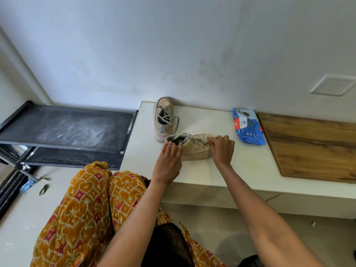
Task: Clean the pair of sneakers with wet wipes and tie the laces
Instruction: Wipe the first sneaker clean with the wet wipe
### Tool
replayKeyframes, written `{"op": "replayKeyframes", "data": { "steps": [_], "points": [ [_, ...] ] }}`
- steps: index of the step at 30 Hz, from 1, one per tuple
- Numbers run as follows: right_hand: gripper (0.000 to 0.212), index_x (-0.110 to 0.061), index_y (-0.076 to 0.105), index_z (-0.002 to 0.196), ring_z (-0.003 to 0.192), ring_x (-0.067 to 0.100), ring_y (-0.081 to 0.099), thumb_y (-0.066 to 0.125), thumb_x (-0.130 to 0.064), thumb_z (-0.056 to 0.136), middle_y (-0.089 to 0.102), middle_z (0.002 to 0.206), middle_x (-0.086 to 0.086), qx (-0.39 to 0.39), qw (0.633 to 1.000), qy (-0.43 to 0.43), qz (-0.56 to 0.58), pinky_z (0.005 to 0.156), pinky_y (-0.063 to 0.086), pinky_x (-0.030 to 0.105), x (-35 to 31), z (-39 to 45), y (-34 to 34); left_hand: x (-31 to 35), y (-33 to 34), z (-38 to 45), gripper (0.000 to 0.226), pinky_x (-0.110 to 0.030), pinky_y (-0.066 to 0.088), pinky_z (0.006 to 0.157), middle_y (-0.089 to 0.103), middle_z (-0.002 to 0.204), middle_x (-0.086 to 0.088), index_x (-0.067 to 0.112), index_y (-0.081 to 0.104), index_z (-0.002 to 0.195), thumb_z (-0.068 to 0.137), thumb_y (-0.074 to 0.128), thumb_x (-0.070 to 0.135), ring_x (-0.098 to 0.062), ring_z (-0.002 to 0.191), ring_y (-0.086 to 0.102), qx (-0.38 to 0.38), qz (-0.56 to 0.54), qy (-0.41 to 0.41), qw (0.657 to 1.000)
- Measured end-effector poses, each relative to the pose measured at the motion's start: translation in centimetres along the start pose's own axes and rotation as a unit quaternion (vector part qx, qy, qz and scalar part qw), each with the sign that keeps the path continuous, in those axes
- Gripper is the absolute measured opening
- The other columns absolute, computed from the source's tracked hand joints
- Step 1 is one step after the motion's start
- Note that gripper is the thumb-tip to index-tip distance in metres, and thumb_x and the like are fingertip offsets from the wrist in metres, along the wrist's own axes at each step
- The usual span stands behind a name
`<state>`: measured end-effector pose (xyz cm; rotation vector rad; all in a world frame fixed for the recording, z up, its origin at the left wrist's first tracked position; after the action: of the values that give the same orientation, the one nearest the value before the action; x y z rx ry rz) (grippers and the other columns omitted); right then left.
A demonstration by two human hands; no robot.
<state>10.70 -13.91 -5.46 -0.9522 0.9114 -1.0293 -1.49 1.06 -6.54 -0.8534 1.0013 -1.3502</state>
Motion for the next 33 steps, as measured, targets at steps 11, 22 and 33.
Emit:
{"op": "replayKeyframes", "data": {
  "steps": [11,22,33],
  "points": [
    [0.013,-0.017,0.074,0.092,0.091,0.028,0.052,0.066,-0.025,0.085,0.065,0.09,0.005,0.001,1.0,-0.009,0.03,0.076,0.035,0.037,0.0,-0.1,0.5,0.0,0.0,0.0,0.051,-0.047,0.036,0.107,0.06,0.115,-0.02,-0.001,0.052,0.129,0.087,0.03,0.019,-0.037,0.112,0.055,-0.001,-0.012,-0.002,1.0],
    [0.015,-0.016,0.072,0.099,0.087,0.028,0.056,0.06,-0.02,0.09,0.07,0.09,0.009,-0.035,0.999,-0.012,0.033,0.072,0.036,0.035,-1.5,0.6,0.8,0.0,-0.1,-0.2,0.051,-0.046,0.033,0.109,0.058,0.114,-0.019,-0.001,0.049,0.131,0.086,0.034,0.02,-0.036,0.113,0.052,0.003,-0.014,0.004,1.0],
    [0.021,-0.02,0.071,0.106,0.097,0.028,0.053,0.056,-0.016,0.092,0.069,0.1,0.007,-0.047,0.999,-0.017,0.017,0.077,0.034,0.034,-3.1,3.6,1.0,0.2,0.0,-0.2,0.054,-0.045,0.032,0.109,0.057,0.119,-0.018,0.0,0.044,0.135,0.087,0.029,0.021,-0.034,0.115,0.052,-0.002,-0.026,0.012,1.0]
  ]
}}
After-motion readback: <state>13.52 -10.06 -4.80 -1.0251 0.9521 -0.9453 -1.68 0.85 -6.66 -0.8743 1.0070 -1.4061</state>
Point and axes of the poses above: each hand's wrist, its own z-axis towards the middle knuckle, its own y-axis out of the palm, x = y × z, the point moved 7 cm from there along z, towards the middle knuckle
